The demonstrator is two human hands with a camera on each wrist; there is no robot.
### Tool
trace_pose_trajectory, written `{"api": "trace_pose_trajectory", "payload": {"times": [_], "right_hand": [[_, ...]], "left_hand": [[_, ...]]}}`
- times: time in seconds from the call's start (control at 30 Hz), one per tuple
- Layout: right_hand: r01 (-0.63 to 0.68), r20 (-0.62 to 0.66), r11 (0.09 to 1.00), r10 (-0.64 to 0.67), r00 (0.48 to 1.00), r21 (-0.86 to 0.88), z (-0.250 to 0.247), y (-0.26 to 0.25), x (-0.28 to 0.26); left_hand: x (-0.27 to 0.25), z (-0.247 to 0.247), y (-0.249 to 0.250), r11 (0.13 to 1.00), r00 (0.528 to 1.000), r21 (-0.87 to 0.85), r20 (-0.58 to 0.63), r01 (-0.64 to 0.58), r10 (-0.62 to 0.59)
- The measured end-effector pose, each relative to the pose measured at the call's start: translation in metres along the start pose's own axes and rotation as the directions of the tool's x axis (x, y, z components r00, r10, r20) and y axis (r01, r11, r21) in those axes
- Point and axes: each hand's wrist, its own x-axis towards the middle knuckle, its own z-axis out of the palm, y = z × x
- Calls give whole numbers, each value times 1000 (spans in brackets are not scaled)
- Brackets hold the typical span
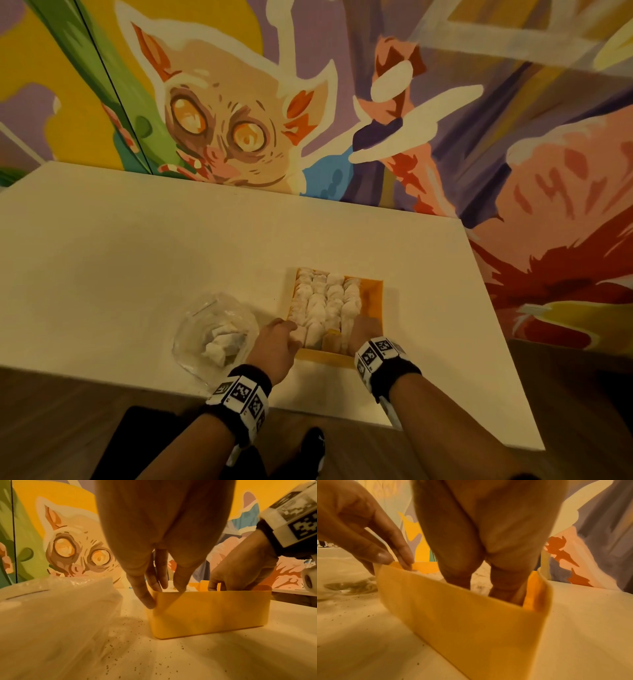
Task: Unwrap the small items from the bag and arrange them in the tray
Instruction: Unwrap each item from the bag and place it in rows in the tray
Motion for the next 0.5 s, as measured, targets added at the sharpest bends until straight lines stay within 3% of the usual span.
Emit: {"api": "trace_pose_trajectory", "payload": {"times": [0.1,0.17,0.27,0.37,0.43,0.5], "right_hand": [[138,18,964,-137,990,-227,5,5,12],[125,2,966,-128,992,-227,5,3,11],[123,-92,989,-130,987,-80,0,-1,7],[212,-264,973,-181,947,95,-4,-12,-5],[321,-256,913,-257,932,252,-6,-27,-27],[413,-200,809,-362,911,418,-2,-50,-48]], "left_hand": [[-5,-4,2,999,1000,-23,3,-22,22],[-11,-10,4,997,999,-50,-10,-52,51],[-24,-32,6,982,977,-161,-202,-101,67],[-36,-57,-10,956,926,-289,-370,-37,-76],[-40,-73,-31,954,919,-288,-348,83,-185],[-38,-83,-57,961,934,-176,-252,213,-253]]}}
